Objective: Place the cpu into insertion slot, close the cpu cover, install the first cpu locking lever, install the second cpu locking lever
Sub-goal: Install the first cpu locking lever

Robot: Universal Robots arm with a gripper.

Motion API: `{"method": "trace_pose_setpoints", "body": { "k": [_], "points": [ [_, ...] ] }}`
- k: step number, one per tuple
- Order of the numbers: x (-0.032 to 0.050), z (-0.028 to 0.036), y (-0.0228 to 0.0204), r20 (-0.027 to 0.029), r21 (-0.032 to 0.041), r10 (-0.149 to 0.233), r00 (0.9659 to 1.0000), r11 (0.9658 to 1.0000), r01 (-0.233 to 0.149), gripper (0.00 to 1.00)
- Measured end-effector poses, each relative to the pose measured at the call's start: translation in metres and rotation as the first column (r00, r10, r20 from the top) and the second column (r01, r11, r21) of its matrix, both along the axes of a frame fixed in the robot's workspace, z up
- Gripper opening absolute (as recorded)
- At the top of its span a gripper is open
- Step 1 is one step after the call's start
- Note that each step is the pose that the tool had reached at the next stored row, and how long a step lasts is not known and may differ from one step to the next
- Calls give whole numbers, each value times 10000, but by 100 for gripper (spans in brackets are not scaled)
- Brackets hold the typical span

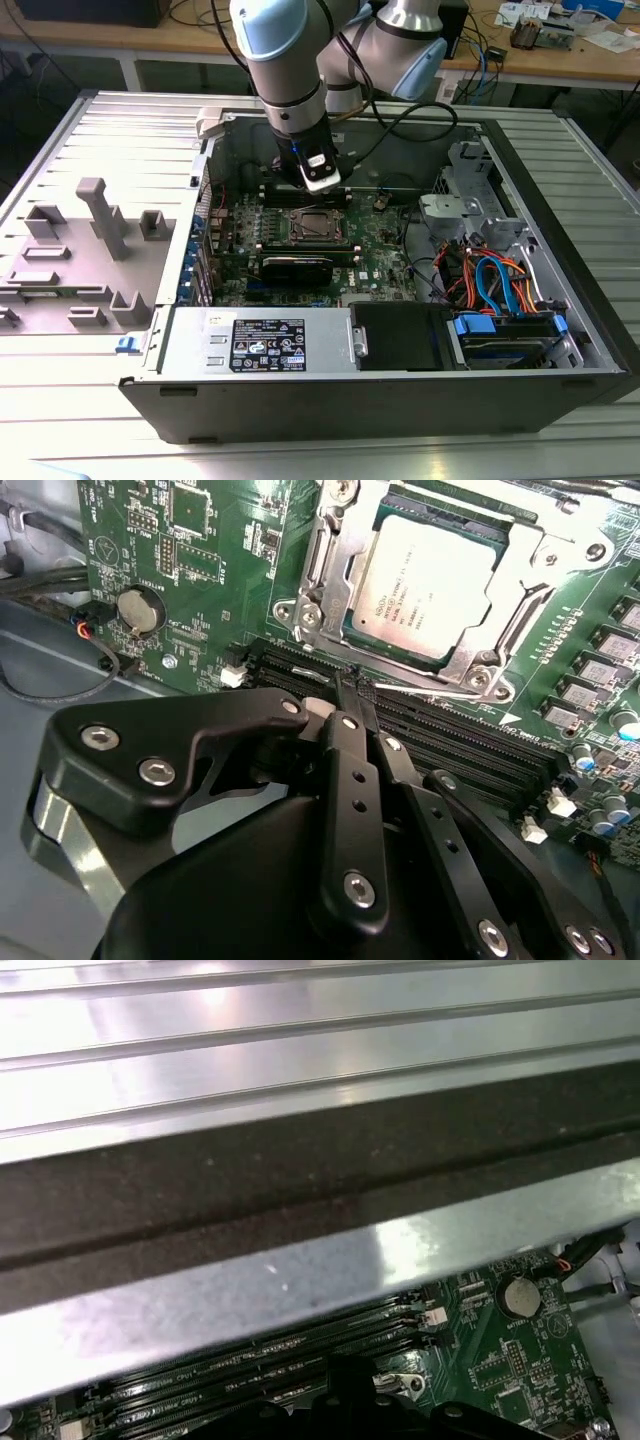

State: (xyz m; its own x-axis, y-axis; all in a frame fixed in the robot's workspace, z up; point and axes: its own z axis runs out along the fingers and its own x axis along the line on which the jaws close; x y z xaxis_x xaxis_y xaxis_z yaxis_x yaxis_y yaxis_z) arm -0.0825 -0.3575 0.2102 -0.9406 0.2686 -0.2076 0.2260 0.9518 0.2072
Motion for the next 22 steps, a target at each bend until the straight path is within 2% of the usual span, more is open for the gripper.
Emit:
{"method": "trace_pose_setpoints", "body": {
  "k": [5, 9, 12, 16, 22],
  "points": [
    [-3, -8, 28, -1, -1, -113, 9999, 9999, 113, 11],
    [-4, -20, 34, 0, -1, -231, 9997, 9997, 231, 11],
    [-4, -39, 35, -2, -2, -403, 9992, 9992, 403, 11],
    [-4, -49, 36, -1, -1, -793, 9969, 9969, 793, 11],
    [-3, -49, 52, -1, -1, -848, 9964, 9964, 848, 11]
  ]
}}
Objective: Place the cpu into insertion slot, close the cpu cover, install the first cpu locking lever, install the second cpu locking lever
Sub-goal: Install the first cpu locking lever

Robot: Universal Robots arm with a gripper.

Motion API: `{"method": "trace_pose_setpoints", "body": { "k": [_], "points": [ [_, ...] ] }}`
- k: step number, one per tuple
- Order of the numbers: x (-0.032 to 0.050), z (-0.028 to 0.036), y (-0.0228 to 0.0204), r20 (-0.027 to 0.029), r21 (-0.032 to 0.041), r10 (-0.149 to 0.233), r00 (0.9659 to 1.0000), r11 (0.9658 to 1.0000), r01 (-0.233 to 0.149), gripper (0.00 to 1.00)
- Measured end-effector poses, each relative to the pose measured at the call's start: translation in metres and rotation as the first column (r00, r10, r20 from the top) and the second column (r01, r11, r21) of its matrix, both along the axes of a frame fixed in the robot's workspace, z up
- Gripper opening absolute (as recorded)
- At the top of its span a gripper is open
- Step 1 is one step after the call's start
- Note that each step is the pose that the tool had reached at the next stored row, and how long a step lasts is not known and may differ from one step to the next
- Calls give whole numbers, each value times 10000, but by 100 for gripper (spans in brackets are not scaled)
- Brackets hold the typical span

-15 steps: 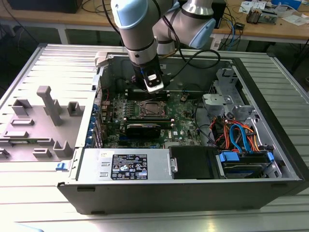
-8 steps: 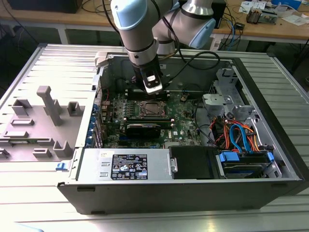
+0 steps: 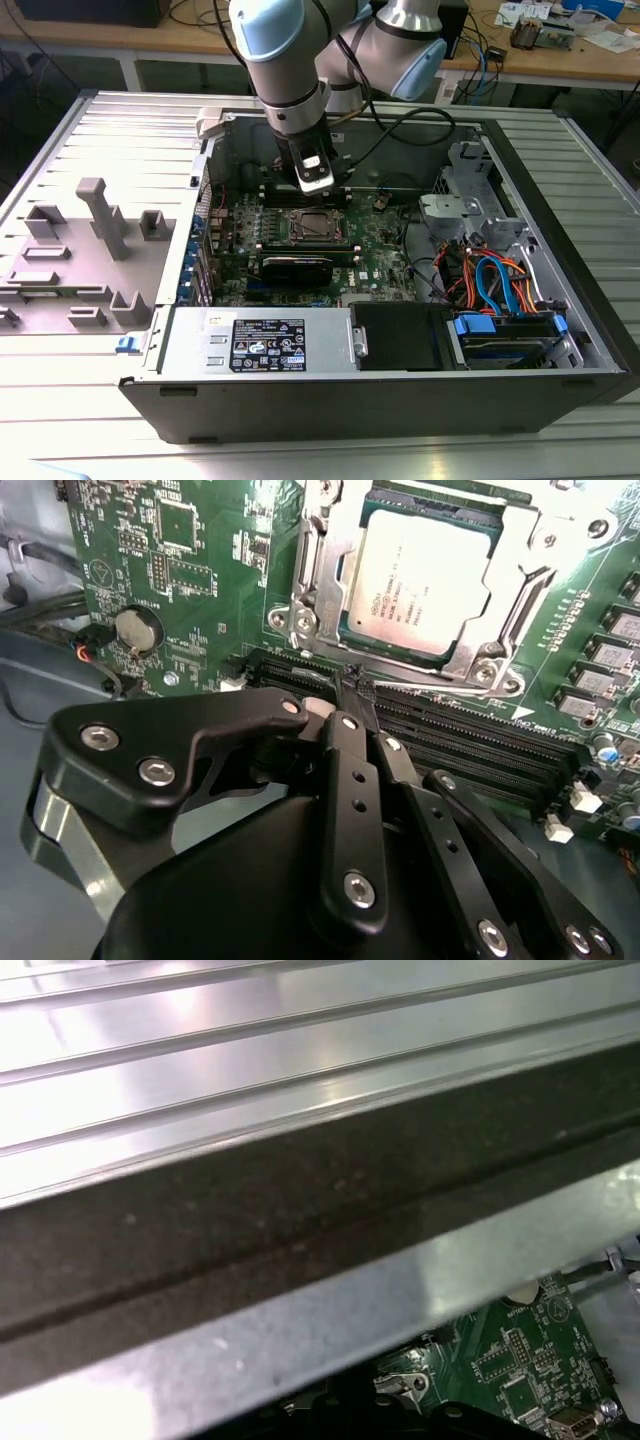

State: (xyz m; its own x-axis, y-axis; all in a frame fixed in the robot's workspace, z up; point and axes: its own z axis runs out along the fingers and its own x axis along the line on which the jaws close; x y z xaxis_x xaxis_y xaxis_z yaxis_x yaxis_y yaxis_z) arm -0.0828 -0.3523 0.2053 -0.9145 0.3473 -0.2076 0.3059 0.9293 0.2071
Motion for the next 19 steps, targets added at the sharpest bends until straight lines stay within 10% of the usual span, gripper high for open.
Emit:
{"method": "trace_pose_setpoints", "body": {
  "k": [19],
  "points": [
    [24, -13, 0, -18, 172, -1112, 9938, 9936, 1113, 11]
  ]
}}
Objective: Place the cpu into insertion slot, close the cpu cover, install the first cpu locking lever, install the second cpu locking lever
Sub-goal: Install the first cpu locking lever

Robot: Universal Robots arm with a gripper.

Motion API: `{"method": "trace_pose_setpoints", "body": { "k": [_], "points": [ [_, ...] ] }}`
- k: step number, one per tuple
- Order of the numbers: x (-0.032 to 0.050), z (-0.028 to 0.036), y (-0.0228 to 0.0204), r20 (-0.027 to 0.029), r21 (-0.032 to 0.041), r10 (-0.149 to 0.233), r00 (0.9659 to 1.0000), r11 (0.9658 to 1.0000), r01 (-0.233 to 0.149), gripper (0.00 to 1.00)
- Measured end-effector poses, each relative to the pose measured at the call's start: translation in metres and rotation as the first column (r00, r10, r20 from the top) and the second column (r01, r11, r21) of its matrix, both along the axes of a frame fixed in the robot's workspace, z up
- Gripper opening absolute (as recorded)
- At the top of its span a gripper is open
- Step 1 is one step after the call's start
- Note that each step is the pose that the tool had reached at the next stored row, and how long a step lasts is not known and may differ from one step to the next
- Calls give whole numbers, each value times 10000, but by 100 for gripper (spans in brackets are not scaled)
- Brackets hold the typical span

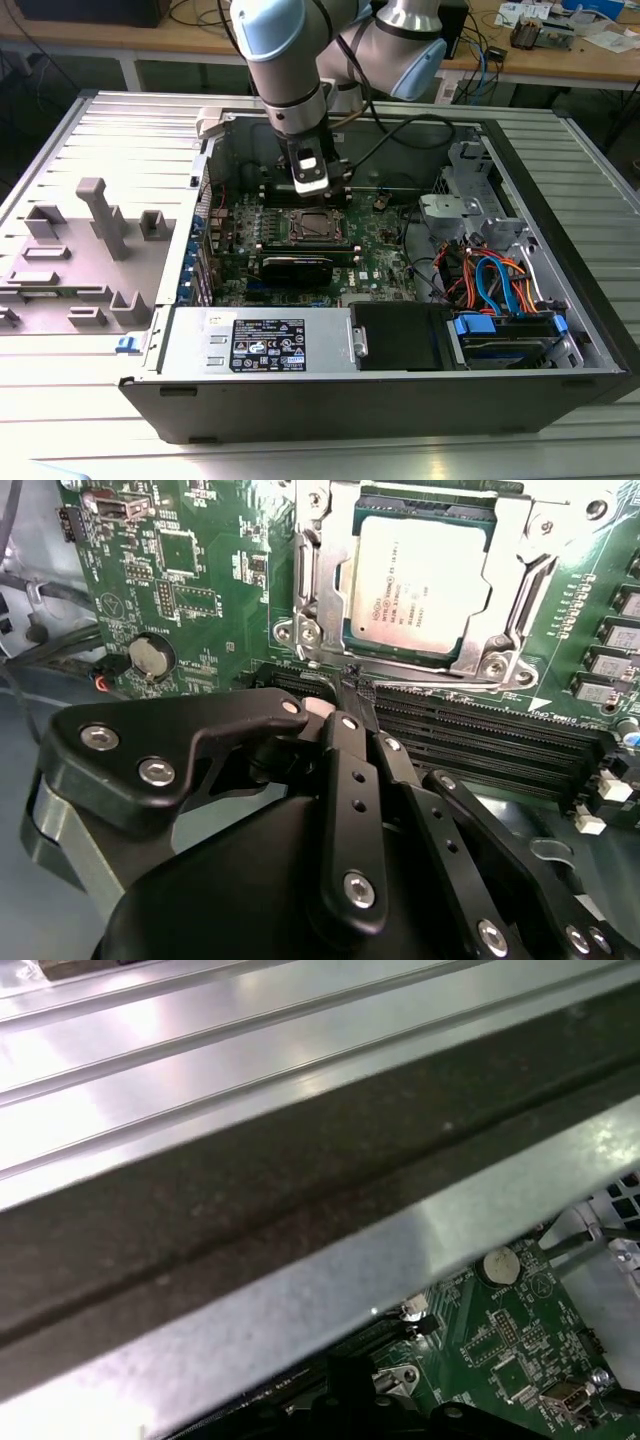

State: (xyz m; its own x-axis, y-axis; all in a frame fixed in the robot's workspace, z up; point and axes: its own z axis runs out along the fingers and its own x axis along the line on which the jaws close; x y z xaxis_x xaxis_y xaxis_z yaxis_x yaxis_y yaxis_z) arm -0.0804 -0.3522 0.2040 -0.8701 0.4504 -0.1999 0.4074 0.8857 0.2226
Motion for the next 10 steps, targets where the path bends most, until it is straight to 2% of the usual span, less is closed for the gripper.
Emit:
{"method": "trace_pose_setpoints", "body": {
  "k": [5, 7, 10],
  "points": [
    [-2, -16, 0, -2, 131, -230, 9997, 9996, 231, 11],
    [-1, -24, 0, 1, 398, -241, 9997, 9989, 241, 11],
    [-2, -42, -2, 7, 484, -253, 9997, 9985, 252, 11]
  ]
}}
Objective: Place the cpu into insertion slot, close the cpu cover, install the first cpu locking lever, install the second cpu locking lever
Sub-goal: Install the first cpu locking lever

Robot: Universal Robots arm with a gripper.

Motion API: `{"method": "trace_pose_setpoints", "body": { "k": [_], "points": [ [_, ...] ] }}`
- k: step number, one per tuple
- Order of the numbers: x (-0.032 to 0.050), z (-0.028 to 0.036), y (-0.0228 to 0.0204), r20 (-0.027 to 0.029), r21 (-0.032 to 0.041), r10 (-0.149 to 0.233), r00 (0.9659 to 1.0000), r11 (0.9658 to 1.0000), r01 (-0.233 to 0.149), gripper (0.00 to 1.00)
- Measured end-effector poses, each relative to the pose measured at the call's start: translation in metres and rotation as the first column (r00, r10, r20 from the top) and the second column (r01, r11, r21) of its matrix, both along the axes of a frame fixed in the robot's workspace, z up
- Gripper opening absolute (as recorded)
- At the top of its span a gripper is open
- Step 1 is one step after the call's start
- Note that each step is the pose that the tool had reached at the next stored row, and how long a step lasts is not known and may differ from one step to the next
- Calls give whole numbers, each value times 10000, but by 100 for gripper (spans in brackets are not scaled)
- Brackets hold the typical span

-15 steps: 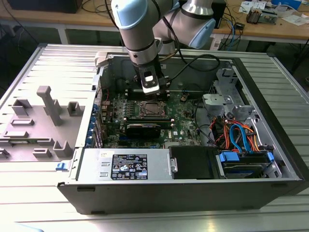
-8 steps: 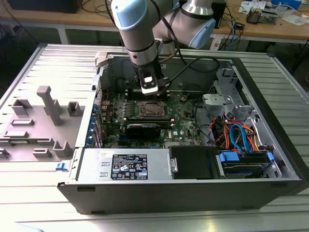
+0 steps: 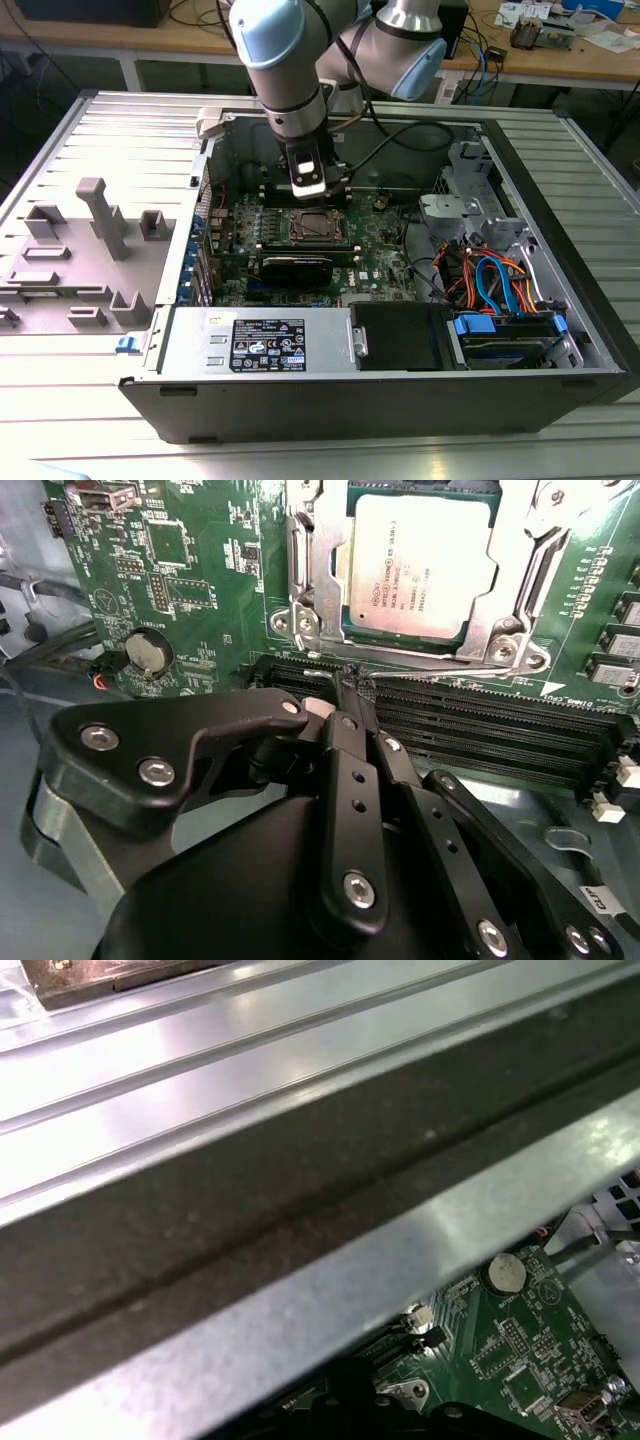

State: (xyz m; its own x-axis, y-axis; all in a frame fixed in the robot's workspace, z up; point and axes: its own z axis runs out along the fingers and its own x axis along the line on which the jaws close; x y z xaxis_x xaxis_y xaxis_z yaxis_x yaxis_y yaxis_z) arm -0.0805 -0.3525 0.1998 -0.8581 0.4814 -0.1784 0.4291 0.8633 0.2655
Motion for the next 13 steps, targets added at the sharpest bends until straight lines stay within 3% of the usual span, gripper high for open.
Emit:
{"method": "trace_pose_setpoints", "body": {
  "k": [7, 10, 13],
  "points": [
    [0, -43, -15, 8, 1, -32, 10000, 10000, 32, 11],
    [0, 7, -15, 0, 2, -49, 10000, 10000, 49, 11],
    [1, 12, -19, -1, 4, -60, 10000, 10000, 60, 11]
  ]
}}
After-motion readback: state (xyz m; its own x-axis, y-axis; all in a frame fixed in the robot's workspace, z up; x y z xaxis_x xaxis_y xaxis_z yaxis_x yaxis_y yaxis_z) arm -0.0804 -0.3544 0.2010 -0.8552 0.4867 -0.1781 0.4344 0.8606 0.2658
